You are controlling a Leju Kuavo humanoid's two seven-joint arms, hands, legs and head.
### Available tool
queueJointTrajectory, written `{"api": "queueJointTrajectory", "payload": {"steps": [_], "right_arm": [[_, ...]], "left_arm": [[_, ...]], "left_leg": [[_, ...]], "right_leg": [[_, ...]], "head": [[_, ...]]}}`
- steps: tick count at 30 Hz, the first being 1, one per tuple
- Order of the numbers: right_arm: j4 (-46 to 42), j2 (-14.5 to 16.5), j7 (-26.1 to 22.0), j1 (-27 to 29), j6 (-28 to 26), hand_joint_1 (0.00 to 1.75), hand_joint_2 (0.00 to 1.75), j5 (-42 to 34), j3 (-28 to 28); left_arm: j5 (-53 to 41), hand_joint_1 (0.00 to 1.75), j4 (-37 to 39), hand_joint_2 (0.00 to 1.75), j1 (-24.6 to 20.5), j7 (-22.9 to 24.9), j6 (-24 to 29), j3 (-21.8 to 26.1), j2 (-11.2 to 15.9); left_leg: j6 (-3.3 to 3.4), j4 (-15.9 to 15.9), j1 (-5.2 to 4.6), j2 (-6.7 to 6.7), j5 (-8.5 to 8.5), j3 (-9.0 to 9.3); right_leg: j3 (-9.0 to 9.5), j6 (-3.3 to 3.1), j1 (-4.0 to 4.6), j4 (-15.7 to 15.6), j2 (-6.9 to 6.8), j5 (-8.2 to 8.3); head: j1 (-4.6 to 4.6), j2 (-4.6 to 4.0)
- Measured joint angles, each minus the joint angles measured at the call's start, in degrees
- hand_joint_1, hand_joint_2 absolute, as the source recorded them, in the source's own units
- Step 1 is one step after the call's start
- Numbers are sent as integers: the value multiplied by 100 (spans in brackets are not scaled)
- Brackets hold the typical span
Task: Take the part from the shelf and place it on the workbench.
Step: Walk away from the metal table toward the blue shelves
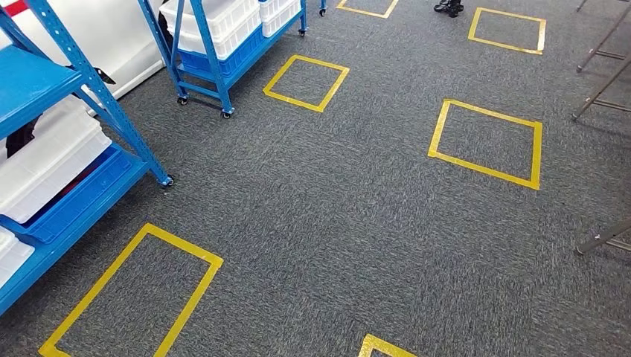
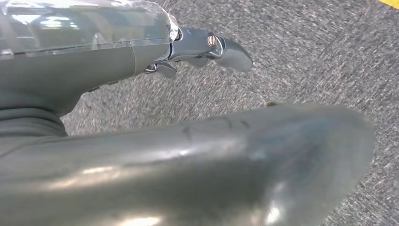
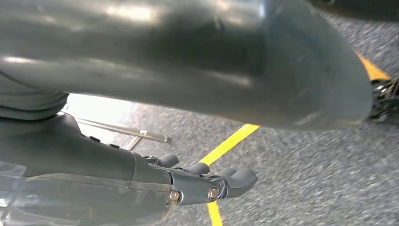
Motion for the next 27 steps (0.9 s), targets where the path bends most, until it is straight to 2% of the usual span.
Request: {"api": "queueJointTrajectory", "payload": {"steps": [1,3,4,5,6,7,8,9,10,11,12,13,14,15,16,18,19,20,21,22,23,24,25,26,27], "right_arm": [[-1,3,2,-7,0,0,0,0,-2],[-1,8,5,3,0,0,0,0,-3],[-1,8,10,17,0,0,0,0,-4],[-1,5,14,31,0,0,0,0,-4],[-1,4,17,39,0,0,0,1,-5],[-1,3,21,40,0,0,0,2,-5],[-1,2,21,36,0,0,0,6,-5],[-1,3,23,29,0,0,0,11,-5],[-1,4,26,22,0,0,0,17,-5],[-1,5,30,18,0,0,0,25,-7],[-1,7,34,16,0,0,0,30,-8],[-1,8,37,9,0,0,0,33,-10],[-1,8,40,-3,0,0,0,35,-13],[-2,8,41,-24,0,0,0,35,-14],[-3,7,44,-41,0,0,0,36,-14],[-7,3,50,-40,0,0,0,37,-16],[-8,2,54,-28,2,0,0,37,-19],[-8,2,55,-15,4,0,0,37,-24],[-7,3,58,-6,7,0,0,37,-30],[-7,4,62,-2,8,0,0,37,-36],[-6,3,66,2,8,0,0,37,-41],[-5,2,70,7,8,0,0,37,-44],[-5,0,73,11,7,0,0,37,-45],[-5,-2,75,20,7,0,0,37,-45],[-4,-3,76,28,7,0,0,37,-46]], "left_arm": [[1,0,0,0,5,0,0,-3,1],[1,0,-1,0,-1,1,1,-8,2],[0,0,-1,0,-9,-2,1,-10,2],[-1,0,-1,0,-15,-4,1,-13,2],[-1,0,-1,0,-18,-8,1,-16,2],[-2,0,-1,0,-12,-13,1,-18,2],[-2,0,-1,0,-4,-19,2,-20,2],[-3,0,-1,0,4,-26,4,-21,2],[-3,0,-1,0,9,-33,7,-21,2],[-3,0,-1,0,2,-42,10,-22,2],[-3,0,-1,0,-7,-49,12,-22,2],[-3,0,-1,0,-14,-55,13,-22,2],[-3,0,-1,0,-18,-59,13,-22,3],[-3,0,-1,0,-14,-60,14,-22,4],[-2,0,-1,0,-6,-60,15,-22,4],[0,0,-1,0,-4,-57,17,-23,4],[-2,0,-1,0,-9,-56,17,-25,2],[-7,0,-1,0,-18,-55,16,-30,-1],[-13,0,-1,0,-24,-55,14,-34,-3],[-18,0,0,0,-23,-55,13,-37,-5],[-21,0,0,0,-18,-54,12,-40,-5],[-23,0,0,0,-13,-54,11,-40,-5],[-24,0,0,0,-10,-53,11,-41,-7],[-25,0,-1,0,-11,-53,10,-42,-8],[-27,0,-1,0,-16,-53,10,-42,-8]], "left_leg": [[-31,35,2,48,-27,-20],[-74,382,-2,326,-253,-181],[-90,741,-4,507,-454,-350],[-105,1152,0,608,-655,-546],[-117,1503,6,657,-788,-711],[-123,1703,11,683,-827,-801],[-121,1648,13,701,-738,-764],[-108,1356,12,741,-557,-607],[-83,939,4,829,-351,-383],[-46,524,-22,979,-198,-166],[-6,224,-48,1093,-102,-16],[29,71,-71,1170,-72,51],[59,22,-92,1179,-79,58],[86,8,-88,1104,-65,50],[113,-19,-72,1043,-47,64],[176,-79,-35,915,2,96],[196,-93,-23,855,21,102],[210,-93,-23,791,28,90],[216,-88,-25,720,33,79],[216,-81,-26,642,33,76],[214,-73,-26,560,32,80],[208,-63,-24,474,28,88],[196,-51,-21,392,21,97],[179,-39,-17,322,14,96],[153,-18,-22,253,5,85]], "right_leg": [[11,-41,-3,-20,-68,9],[23,-117,-13,-60,-231,23],[24,-143,1,-65,-316,18],[21,-157,14,-64,-404,11],[21,-164,28,-63,-494,4],[23,-168,38,-62,-580,-4],[32,-167,45,-61,-655,-13],[49,-161,49,-61,-725,-24],[72,-151,52,-61,-785,-38],[95,-129,66,-55,-847,-57],[114,-103,77,-51,-901,-74],[128,-77,87,-47,-954,-87],[141,-50,92,-49,-1009,-96],[161,-22,92,-58,-1062,-100],[180,12,83,-49,-1044,-120],[104,72,65,181,-768,-300],[-31,89,49,471,-578,-472],[-218,95,45,843,-448,-663],[-418,98,40,1233,-395,-818],[-564,101,37,1495,-378,-869],[-620,101,34,1559,-370,-802],[-573,96,30,1398,-352,-625],[-429,89,22,1033,-296,-375],[-267,78,8,635,-171,-171],[-142,65,0,306,-57,-29]], "head": [[0,0],[-1,0],[-1,0],[-1,0],[0,0],[-1,0],[-1,0],[-1,0],[-1,0],[-1,0],[-1,0],[-1,0],[-1,0],[-1,0],[0,0],[0,0],[0,0],[-1,0],[0,0],[0,0],[0,0],[0,0],[0,0],[1,0],[1,0]]}}
